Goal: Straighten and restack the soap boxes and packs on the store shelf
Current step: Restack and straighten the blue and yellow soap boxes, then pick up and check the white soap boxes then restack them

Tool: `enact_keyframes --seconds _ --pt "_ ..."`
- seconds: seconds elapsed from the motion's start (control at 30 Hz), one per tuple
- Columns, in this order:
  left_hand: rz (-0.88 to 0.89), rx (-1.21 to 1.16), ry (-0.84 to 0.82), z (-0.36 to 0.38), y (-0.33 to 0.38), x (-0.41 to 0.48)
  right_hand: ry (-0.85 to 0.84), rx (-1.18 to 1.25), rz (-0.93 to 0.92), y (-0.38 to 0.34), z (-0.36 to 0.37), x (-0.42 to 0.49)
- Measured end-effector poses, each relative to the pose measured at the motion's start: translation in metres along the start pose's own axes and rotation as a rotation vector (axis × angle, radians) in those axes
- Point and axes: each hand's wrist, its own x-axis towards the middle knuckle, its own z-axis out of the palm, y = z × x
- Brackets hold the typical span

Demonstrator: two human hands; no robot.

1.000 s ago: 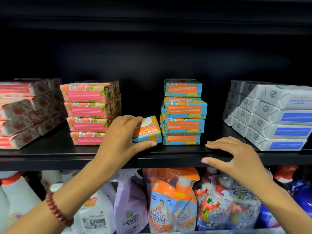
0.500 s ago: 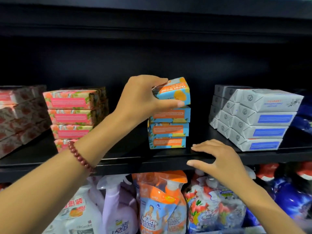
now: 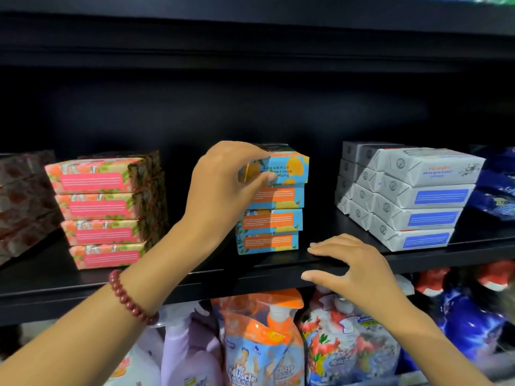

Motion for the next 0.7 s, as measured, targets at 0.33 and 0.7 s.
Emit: enact_keyframes --seconds 0.33,0.7 --pt "0.131 0.095 0.076 -0.001 0.008 -0.008 0.022 0.119 -0.051 -0.007 -0.016 -0.003" --pt "0.157 0.115 -0.187 0.103 0.069 -0.058 0.61 -0.198 -0.285 0.067 -0.144 0.013"
